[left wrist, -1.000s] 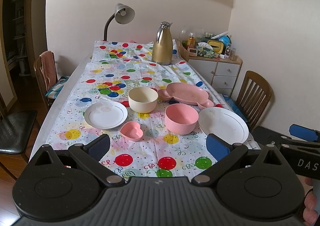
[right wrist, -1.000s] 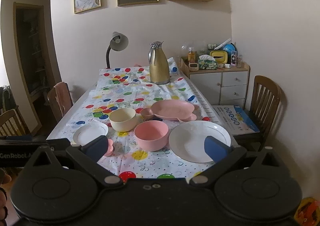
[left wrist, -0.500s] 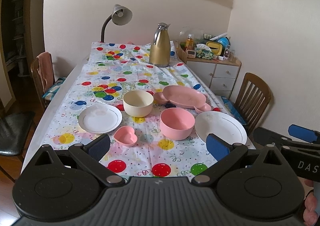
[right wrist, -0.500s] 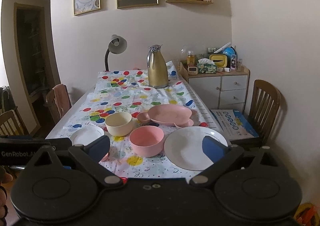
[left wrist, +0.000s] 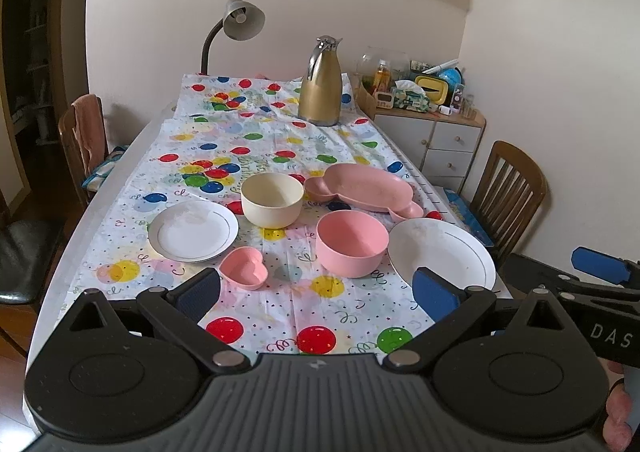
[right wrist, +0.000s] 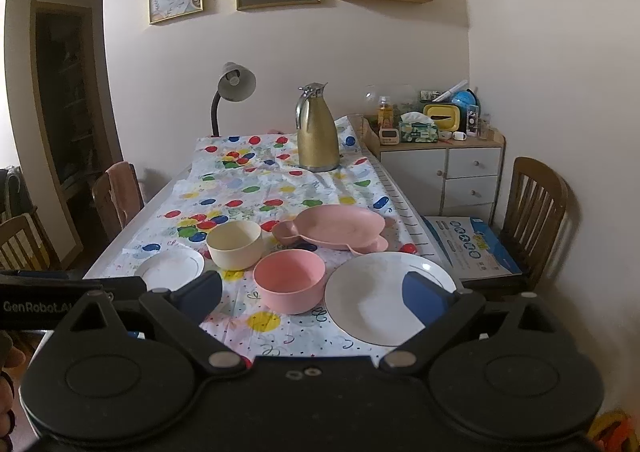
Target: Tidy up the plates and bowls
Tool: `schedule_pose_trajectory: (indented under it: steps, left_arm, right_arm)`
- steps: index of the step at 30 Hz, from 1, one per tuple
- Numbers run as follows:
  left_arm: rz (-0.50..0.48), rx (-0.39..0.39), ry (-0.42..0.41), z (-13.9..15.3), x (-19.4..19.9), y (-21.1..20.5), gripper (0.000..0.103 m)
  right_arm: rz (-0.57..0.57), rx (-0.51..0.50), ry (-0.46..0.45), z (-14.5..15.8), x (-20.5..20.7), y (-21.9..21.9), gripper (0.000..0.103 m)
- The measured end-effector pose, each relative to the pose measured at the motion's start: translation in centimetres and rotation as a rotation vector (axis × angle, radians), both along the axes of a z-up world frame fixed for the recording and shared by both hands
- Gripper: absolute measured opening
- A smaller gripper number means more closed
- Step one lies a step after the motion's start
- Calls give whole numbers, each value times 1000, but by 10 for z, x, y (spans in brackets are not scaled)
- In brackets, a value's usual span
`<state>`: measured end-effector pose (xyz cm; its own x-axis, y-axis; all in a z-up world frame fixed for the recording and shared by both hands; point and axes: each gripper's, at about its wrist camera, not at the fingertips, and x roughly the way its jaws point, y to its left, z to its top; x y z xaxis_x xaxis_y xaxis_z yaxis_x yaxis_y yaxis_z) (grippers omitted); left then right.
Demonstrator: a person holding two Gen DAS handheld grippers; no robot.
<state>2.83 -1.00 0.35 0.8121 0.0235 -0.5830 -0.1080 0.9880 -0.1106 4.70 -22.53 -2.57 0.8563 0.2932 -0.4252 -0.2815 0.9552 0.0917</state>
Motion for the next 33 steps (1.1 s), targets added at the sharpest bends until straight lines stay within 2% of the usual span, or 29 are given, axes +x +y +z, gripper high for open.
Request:
schedule_pose_trajectory:
  steps: [6,12,21,26,33]
  left_arm:
    - [6,-2,19,-6,15,-4,103]
    - [8,-4,57,-18,48,-15,103]
    - [-11,-39,162,-48,107,-42,103]
    - [3,-47,229,-69,138,-57,103]
    - [28,-110,350,-101,176,-70,103]
  right_arm:
    - [15,-9,5,-3,14,-4,97]
    - [29,-14,39,-8,45,-16,97]
    - [27,-37,170,-35,116,-51,97]
    - [40,-77,227,-55,153,-67,93]
    - [49,-107,347,-82,219,-91,85]
